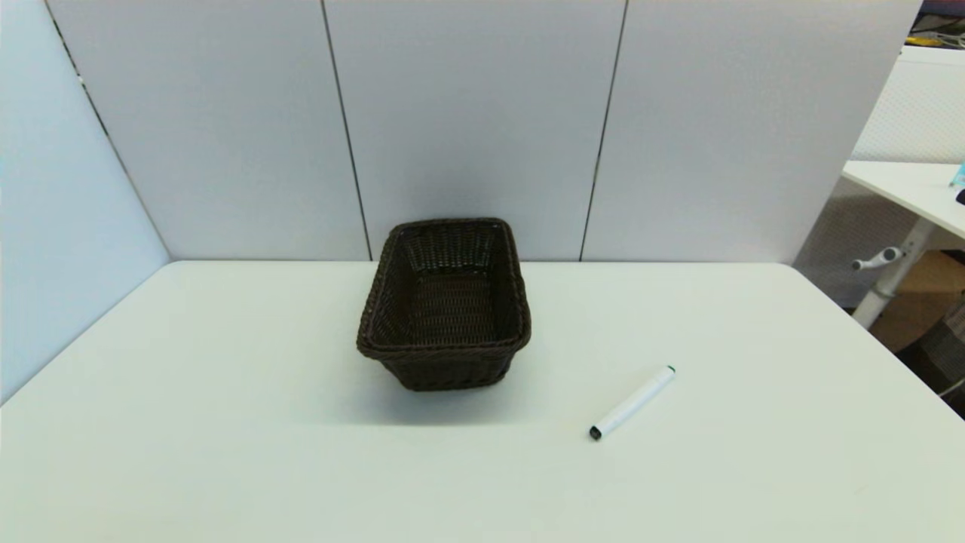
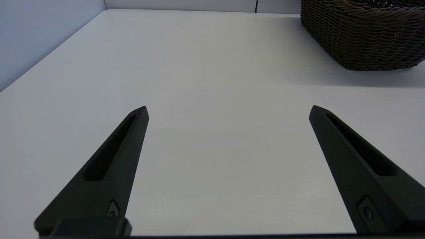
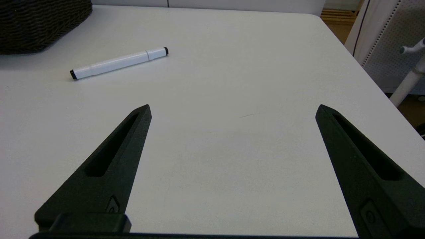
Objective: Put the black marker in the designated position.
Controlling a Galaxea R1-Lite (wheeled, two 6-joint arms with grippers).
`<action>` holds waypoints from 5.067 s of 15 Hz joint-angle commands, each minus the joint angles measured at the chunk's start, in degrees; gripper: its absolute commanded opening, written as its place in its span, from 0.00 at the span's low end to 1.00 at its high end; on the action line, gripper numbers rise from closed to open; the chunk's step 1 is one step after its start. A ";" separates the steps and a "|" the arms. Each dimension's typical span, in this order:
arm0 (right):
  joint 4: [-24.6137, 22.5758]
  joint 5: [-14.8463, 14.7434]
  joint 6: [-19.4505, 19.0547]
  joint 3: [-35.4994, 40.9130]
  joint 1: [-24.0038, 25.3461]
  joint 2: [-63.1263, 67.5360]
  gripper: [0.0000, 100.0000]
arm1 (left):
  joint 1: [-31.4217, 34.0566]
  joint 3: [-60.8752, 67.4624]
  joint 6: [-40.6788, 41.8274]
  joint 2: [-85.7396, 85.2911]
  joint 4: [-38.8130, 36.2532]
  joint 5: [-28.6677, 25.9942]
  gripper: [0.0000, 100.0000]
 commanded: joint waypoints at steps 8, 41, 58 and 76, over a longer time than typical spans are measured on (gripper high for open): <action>0.02 0.05 -0.02 0.00 0.01 0.07 1.00 | -0.02 0.00 -0.04 0.07 -0.06 -0.02 1.00; 0.02 0.05 -0.02 0.00 0.01 0.07 1.00 | -46.25 -70.49 25.71 96.49 9.52 -16.72 1.00; -0.07 0.05 0.51 0.00 0.01 0.07 1.00 | -55.57 -99.40 13.85 126.64 9.35 -16.63 1.00; 0.02 0.05 0.42 0.00 0.01 0.07 1.00 | -52.93 -100.72 11.03 135.78 1.26 -12.50 1.00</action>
